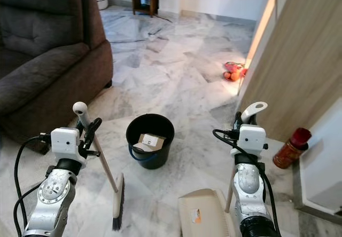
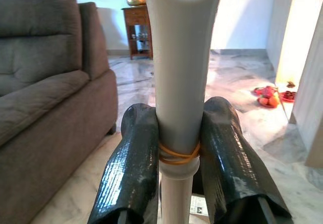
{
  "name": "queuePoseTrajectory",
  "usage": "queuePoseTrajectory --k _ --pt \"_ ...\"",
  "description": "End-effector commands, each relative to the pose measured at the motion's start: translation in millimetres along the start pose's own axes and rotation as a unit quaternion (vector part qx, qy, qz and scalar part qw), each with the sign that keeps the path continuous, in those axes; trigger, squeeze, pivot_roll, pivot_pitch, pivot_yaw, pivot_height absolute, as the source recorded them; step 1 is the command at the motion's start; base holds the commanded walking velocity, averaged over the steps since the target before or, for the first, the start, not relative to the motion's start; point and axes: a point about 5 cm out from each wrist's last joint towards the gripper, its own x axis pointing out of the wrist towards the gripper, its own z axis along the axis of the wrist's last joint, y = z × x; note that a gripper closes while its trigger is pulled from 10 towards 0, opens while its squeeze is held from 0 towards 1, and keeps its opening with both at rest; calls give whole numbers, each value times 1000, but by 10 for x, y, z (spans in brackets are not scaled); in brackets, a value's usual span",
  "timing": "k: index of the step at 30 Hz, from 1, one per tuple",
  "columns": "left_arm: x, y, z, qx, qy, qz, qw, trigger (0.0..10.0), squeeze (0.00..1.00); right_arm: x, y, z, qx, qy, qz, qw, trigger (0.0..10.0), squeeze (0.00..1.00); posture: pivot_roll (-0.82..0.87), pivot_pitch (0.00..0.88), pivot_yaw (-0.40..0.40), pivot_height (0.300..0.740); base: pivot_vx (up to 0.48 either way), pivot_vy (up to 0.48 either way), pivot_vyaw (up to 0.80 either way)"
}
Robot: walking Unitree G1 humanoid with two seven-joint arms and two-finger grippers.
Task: Sweep floor
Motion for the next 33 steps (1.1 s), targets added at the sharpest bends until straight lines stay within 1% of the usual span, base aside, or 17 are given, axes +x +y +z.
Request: queuePoseTrajectory --k 1,3,10,13,15,20,24,30,33 --pt "54 0 73 10 -16 -3 1000 10000 0 50 -16 57 -1 -12 -4 1000 10000 0 63 0 -39 740 0 -307 -800" --pt "63 -3 76 7 -18 -2 1000 10000 0 49 -20 55 -3 -12 -4 1000 10000 0 64 0 -40 740 0 -300 -800" --pt "65 -3 70 11 -15 -6 1000 10000 0 53 -14 56 -3 -11 -4 1000 10000 0 62 0 -35 740 0 0 -800" --pt "72 5 73 13 -16 -6 1000 10000 0 55 -9 60 -2 -12 -5 1000 10000 0 60 0 -33 740 0 -308 -800" --pt "82 9 80 9 -17 -4 1000 10000 0 54 -9 62 -2 -12 -6 1000 10000 0 59 0 -31 740 0 0 -800" --pt "95 9 84 15 -18 -7 1000 10000 0 56 -14 64 -2 -13 -8 1000 10000 0 56 0 -29 740 0 0 -800" --pt "108 6 84 13 -18 -8 1000 10000 0 64 -11 69 -2 -14 -9 1000 10000 0 53 0 -27 740 0 -329 -800" --pt "137 9 87 17 -19 -10 1000 10000 0 76 -2 96 -1 -19 -11 1000 10000 0 52 0 -24 740 0 0 -800" --pt "155 4 92 17 -20 -10 1000 10000 0 89 -8 110 0 -22 -13 1000 10000 0 48 0 -21 740 0 -285 -800"
